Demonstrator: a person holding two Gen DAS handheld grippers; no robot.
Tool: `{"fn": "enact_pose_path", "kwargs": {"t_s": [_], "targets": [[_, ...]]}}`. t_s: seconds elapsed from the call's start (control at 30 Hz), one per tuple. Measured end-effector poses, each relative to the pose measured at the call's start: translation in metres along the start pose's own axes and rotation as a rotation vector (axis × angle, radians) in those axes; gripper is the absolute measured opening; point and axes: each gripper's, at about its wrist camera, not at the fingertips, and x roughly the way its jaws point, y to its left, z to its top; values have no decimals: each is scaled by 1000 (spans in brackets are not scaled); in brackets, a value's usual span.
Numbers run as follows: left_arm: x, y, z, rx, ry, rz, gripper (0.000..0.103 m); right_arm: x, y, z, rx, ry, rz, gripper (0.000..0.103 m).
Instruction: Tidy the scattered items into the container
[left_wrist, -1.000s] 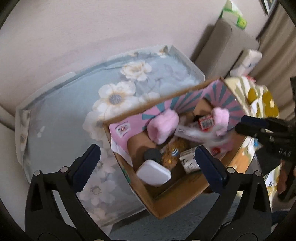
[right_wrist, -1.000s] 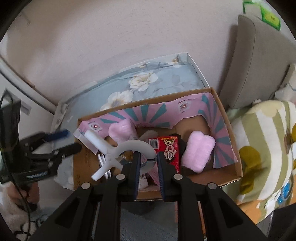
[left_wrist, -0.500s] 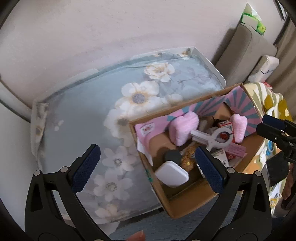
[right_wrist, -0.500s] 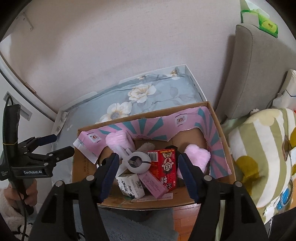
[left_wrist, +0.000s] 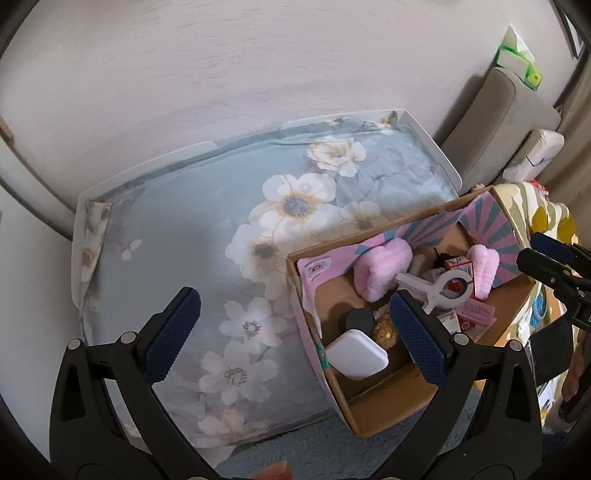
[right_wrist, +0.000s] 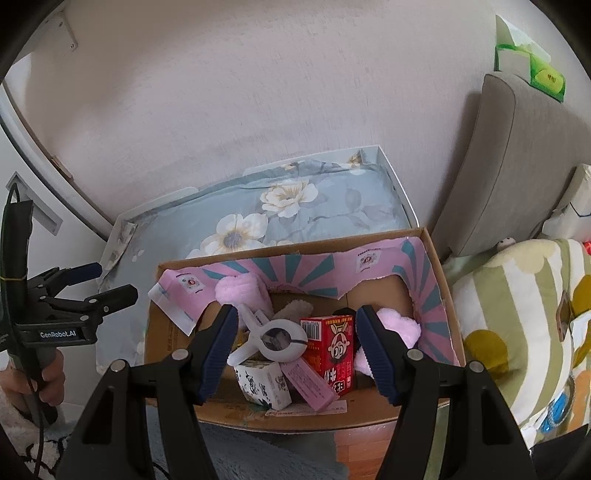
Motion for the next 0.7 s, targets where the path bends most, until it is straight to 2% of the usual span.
{"fn": "enact_pose_path", "kwargs": {"t_s": [0.7], "targets": [[-3,8,-3,-17,-15,7,102,6,15,-1,-40,23,-28,62]]}}
